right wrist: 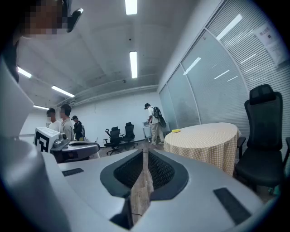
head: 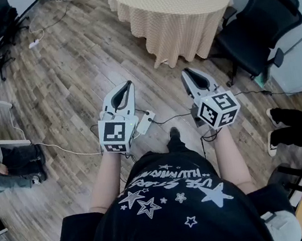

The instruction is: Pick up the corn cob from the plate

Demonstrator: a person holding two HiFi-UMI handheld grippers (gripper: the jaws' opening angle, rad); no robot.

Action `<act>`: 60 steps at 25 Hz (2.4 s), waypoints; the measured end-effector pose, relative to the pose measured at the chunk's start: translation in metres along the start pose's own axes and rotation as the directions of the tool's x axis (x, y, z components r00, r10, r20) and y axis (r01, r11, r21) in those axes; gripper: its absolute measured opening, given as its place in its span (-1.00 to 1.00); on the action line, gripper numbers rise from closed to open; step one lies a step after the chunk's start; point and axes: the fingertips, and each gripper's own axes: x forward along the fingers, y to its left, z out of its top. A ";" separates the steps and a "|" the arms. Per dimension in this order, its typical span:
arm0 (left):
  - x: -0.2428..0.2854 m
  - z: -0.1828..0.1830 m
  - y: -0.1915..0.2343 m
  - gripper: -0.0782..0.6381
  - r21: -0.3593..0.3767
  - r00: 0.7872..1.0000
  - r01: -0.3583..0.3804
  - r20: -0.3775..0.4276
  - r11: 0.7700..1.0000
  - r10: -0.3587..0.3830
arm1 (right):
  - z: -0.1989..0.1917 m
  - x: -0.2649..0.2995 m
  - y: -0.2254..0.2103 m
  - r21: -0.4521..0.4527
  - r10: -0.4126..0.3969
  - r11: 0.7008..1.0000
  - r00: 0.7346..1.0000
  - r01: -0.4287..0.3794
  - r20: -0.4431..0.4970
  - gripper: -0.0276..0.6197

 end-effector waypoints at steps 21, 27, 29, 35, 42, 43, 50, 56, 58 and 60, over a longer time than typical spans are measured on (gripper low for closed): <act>0.058 -0.005 0.004 -0.76 -0.037 0.996 -0.075 -0.046 0.997 0.073 | 0.012 0.025 -0.064 0.043 0.118 0.992 0.992 -0.120 0.048 -0.76; 0.089 -0.012 0.005 -0.76 -0.053 0.991 -0.122 -0.065 0.991 0.119 | 0.008 0.037 -0.105 0.059 0.147 0.987 0.989 -0.149 0.033 -0.76; 0.098 -0.013 0.006 -0.76 -0.065 0.988 -0.139 -0.075 0.988 0.134 | 0.008 0.045 -0.113 0.061 0.164 0.985 0.986 -0.165 0.020 -0.76; 0.119 -0.006 0.029 -0.76 -0.073 0.982 -0.177 -0.076 0.982 0.171 | 0.016 0.083 -0.112 0.057 0.213 0.976 0.977 -0.212 -0.001 -0.76; 0.164 -0.019 0.076 -0.76 -0.110 0.982 -0.189 -0.049 0.976 0.184 | 0.009 0.131 -0.113 0.048 0.256 0.966 0.966 -0.254 -0.032 -0.76; 0.175 -0.021 0.085 -0.76 -0.112 0.982 -0.185 -0.048 0.976 0.180 | 0.009 0.142 -0.116 0.043 0.254 0.967 0.966 -0.253 -0.039 -0.75; 0.265 -0.020 0.187 -0.76 -0.177 0.988 -0.156 -0.032 0.972 0.153 | 0.044 0.265 -0.154 0.060 0.196 0.979 0.979 -0.193 -0.047 -0.76; 0.323 -0.023 0.284 -0.76 -0.200 0.988 -0.149 -0.061 0.968 0.140 | 0.069 0.376 -0.156 0.058 0.194 0.980 0.977 -0.190 -0.085 -0.76; 0.342 -0.023 0.312 -0.76 -0.205 0.988 -0.148 -0.071 0.968 0.136 | 0.077 0.408 -0.163 0.071 0.183 0.982 0.979 -0.177 -0.086 -0.76; 0.361 -0.024 0.335 -0.76 -0.195 0.989 -0.141 -0.080 0.971 0.127 | 0.083 0.438 -0.171 0.091 0.169 0.983 0.982 -0.161 -0.088 -0.75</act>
